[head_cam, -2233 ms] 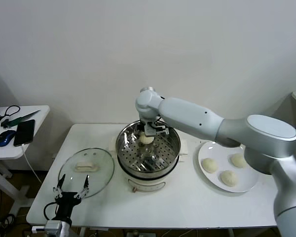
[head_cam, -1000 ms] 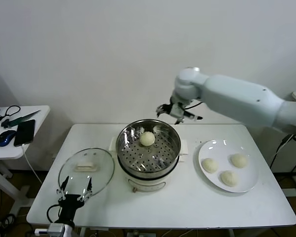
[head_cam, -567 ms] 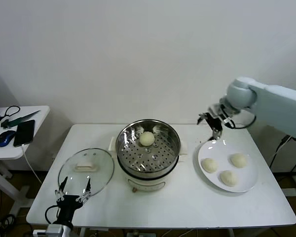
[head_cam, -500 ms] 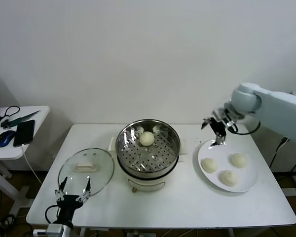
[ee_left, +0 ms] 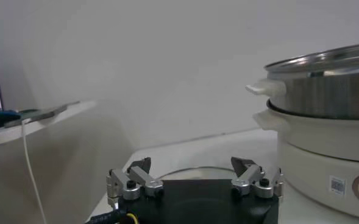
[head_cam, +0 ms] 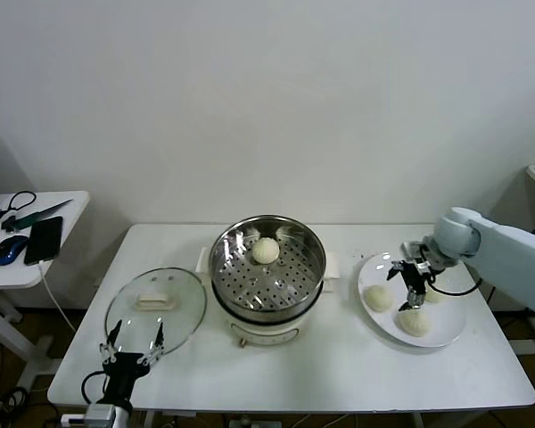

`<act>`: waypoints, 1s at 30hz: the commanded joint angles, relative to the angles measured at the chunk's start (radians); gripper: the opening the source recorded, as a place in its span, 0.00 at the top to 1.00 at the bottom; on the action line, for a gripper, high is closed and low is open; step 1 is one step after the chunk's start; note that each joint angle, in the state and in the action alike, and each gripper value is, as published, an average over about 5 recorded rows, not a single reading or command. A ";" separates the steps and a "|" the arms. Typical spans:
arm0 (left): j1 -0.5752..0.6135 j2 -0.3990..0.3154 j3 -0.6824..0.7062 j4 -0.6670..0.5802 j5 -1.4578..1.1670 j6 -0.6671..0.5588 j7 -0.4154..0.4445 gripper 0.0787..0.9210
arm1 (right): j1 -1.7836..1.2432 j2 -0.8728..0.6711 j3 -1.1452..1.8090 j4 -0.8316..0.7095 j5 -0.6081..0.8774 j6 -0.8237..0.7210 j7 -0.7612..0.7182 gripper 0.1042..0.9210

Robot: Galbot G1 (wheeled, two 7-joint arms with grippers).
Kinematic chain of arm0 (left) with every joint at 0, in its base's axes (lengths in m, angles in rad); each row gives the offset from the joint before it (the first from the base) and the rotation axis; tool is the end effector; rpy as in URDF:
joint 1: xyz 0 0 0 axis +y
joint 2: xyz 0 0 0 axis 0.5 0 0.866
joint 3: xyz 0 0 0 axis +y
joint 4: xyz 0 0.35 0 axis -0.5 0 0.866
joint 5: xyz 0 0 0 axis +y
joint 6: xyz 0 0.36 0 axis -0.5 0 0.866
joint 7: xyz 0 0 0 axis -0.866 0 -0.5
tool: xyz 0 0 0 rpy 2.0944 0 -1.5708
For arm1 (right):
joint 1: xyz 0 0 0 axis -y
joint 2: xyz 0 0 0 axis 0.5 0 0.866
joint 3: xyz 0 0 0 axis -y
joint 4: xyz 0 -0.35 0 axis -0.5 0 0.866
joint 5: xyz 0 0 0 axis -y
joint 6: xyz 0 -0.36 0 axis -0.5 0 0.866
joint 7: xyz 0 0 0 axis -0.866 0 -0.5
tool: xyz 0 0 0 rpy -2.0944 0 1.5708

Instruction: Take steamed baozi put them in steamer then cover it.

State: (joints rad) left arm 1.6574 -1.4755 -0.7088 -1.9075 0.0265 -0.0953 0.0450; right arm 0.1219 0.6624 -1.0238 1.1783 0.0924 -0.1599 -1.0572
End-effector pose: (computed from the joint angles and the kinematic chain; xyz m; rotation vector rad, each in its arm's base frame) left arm 0.1453 0.0843 -0.3750 0.0949 -2.9510 -0.2923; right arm 0.5204 -0.1800 -0.2126 1.3000 -1.3718 1.2613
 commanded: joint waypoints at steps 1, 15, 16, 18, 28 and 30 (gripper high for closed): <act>0.003 0.001 -0.003 0.003 0.000 -0.001 0.000 0.12 | -0.132 0.059 0.127 -0.111 -0.057 -0.012 -0.001 0.12; 0.001 -0.003 -0.003 0.009 0.008 -0.002 -0.001 0.12 | -0.108 0.143 0.127 -0.182 -0.051 0.012 -0.024 0.12; 0.001 -0.003 -0.004 0.010 0.008 -0.002 -0.001 0.12 | -0.108 0.144 0.126 -0.184 -0.051 0.014 -0.026 0.12; 0.002 -0.002 -0.004 0.012 0.008 -0.003 -0.001 0.12 | -0.107 0.145 0.125 -0.189 -0.053 0.018 -0.030 0.12; 0.007 -0.016 -0.003 -0.002 0.011 -0.003 -0.002 0.12 | -0.100 0.152 0.129 -0.206 -0.054 0.027 -0.038 0.23; 0.008 -0.017 -0.002 -0.005 0.012 -0.003 -0.002 0.12 | -0.098 0.149 0.127 -0.205 -0.052 0.028 -0.039 0.26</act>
State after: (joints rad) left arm 1.6652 -1.4909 -0.7120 -1.9069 0.0370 -0.0982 0.0427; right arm 0.0310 0.7988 -0.9045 0.9911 0.0446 -0.1336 -1.0935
